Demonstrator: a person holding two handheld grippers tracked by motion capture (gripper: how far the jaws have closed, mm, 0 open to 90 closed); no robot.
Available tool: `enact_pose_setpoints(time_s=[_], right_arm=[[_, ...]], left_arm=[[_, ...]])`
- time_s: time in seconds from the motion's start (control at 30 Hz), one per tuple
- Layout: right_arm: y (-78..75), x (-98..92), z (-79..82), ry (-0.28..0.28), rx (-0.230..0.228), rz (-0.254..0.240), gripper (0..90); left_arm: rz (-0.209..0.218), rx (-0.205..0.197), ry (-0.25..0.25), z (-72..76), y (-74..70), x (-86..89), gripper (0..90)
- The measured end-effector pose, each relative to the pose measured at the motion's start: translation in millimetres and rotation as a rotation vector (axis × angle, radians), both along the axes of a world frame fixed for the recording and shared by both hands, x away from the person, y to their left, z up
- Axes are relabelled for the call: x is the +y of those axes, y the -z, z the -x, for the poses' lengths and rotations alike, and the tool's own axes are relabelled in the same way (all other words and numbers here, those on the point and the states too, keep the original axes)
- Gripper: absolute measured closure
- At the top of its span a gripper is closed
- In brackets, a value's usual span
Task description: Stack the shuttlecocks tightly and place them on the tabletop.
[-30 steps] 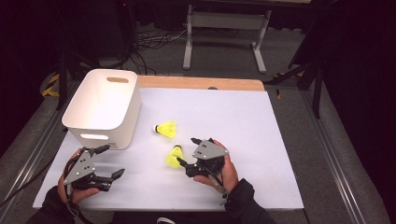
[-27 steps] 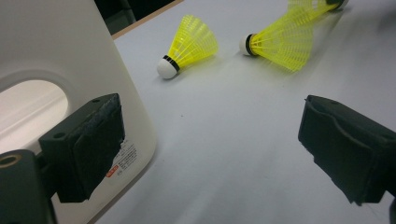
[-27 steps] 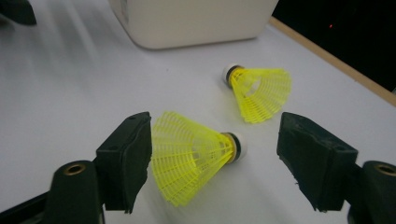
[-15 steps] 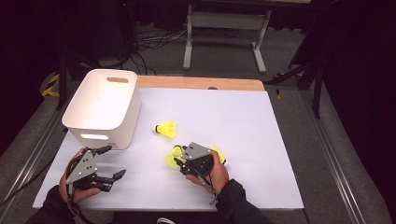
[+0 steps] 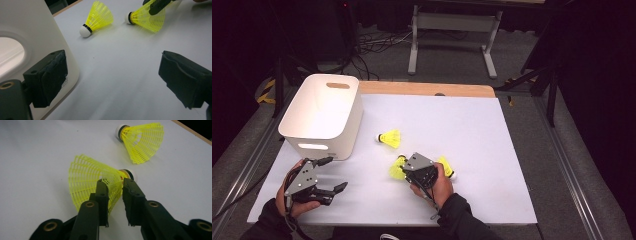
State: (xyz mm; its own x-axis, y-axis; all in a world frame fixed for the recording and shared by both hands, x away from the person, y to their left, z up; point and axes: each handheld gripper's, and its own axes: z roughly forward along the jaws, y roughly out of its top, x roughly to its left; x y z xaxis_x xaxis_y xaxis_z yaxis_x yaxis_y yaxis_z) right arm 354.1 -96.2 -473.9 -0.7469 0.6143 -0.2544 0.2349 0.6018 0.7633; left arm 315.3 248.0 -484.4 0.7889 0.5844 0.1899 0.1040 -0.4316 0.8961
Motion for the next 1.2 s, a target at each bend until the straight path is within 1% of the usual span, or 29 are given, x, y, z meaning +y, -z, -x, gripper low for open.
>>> enact_pose_setpoints(time_s=[0.07,0.13,0.17,0.3,0.33,0.37,0.4,0.43,0.53,0.57,0.6,0.67,0.7,0.73,0.77,0.8,0.83,0.9,0.97,1.03,1.07,1.13,1.2], right_arm=[[-1.7,-0.6,0.0,0.024,-0.016,-0.003,83.1],[-3.3,-1.6,0.5,0.043,-0.019,-0.013,85.9],[-4.6,-2.4,0.8,0.05,-0.027,-0.009,87.4],[-14.0,-6.6,3.4,0.058,-0.058,-0.02,88.6],[-16.5,-7.4,4.5,0.053,-0.063,-0.024,88.7],[-22.8,-9.9,6.9,0.04,-0.066,-0.04,88.8],[-24.4,-10.5,7.8,0.038,-0.069,-0.046,88.8],[-28.2,-12.3,9.4,0.031,-0.079,-0.05,88.8],[-39.7,-18.9,13.8,0.006,-0.086,-0.084,88.8],[-39.7,-18.9,13.8,0.006,-0.086,-0.084,88.8],[-49.0,-25.8,16.7,-0.017,-0.094,-0.104,88.9],[-54.2,-30.6,17.7,-0.029,-0.102,-0.118,88.9],[-58.4,-35.1,17.3,-0.047,-0.103,-0.131,88.9],[-58.4,-35.1,17.3,-0.047,-0.103,-0.131,88.9],[-65.5,-42.9,14.8,-0.069,-0.101,-0.148,88.9],[-65.5,-42.9,14.8,-0.069,-0.101,-0.148,88.9],[-71.8,-49.7,9.9,-0.087,-0.088,-0.152,88.8],[-76.9,-55.0,4.0,-0.103,-0.073,-0.135,88.8],[-81.1,-60.6,-2.8,-0.105,-0.066,-0.112,88.8],[-85.4,-69.2,-13.6,-0.127,-0.032,-0.115,88.8],[-87.6,-73.6,-19.5,-0.146,-0.024,-0.117,88.8],[-89.9,-77.8,-27.2,-0.147,-0.009,-0.114,88.7],[-91.7,-82.5,-37.5,-0.177,0.005,-0.125,88.7]], left_arm=[[-0.001,-0.002,-0.001,0.2,-0.2,-0.1,9.3],[-0.003,-0.002,-0.001,0.4,-0.2,-0.2,9.3],[-0.002,-0.001,0.0,0.2,-0.1,-0.3,9.3],[0.001,0.0,0.0,0.1,-0.2,-0.1,9.3],[0.001,0.0,0.0,0.1,-0.2,-0.1,9.3],[0.003,0.002,-0.003,-0.1,0.1,-0.2,9.3],[0.001,0.003,-0.003,-0.3,0.2,-0.1,9.3],[-0.001,0.003,-0.002,-0.5,0.1,0.1,9.3],[0.008,0.005,-0.005,-0.3,-0.2,0.6,9.3],[0.008,0.005,-0.005,-0.3,-0.2,0.6,9.3],[0.011,0.005,-0.005,-0.1,-0.4,0.7,9.3],[0.017,0.005,-0.008,0.1,-0.7,1.3,9.3],[0.016,0.006,-0.009,0.0,-0.7,1.3,9.3],[0.016,0.006,-0.009,0.0,-0.7,1.3,9.3],[0.015,0.007,-0.009,0.0,-0.7,1.1,9.3],[0.016,0.007,-0.008,0.0,-0.7,1.0,9.3],[0.015,0.005,-0.008,0.2,-0.6,0.7,9.3],[0.014,0.005,-0.008,0.2,-0.7,0.8,9.3],[0.017,0.005,-0.009,0.4,-0.7,1.1,9.4],[0.015,0.006,-0.007,0.1,-1.0,1.5,9.5],[0.015,0.008,-0.009,0.0,-0.9,1.4,9.5],[0.009,0.01,-0.007,-0.3,-0.4,1.1,9.5],[0.008,0.01,-0.005,-0.2,-0.4,0.7,9.4]])
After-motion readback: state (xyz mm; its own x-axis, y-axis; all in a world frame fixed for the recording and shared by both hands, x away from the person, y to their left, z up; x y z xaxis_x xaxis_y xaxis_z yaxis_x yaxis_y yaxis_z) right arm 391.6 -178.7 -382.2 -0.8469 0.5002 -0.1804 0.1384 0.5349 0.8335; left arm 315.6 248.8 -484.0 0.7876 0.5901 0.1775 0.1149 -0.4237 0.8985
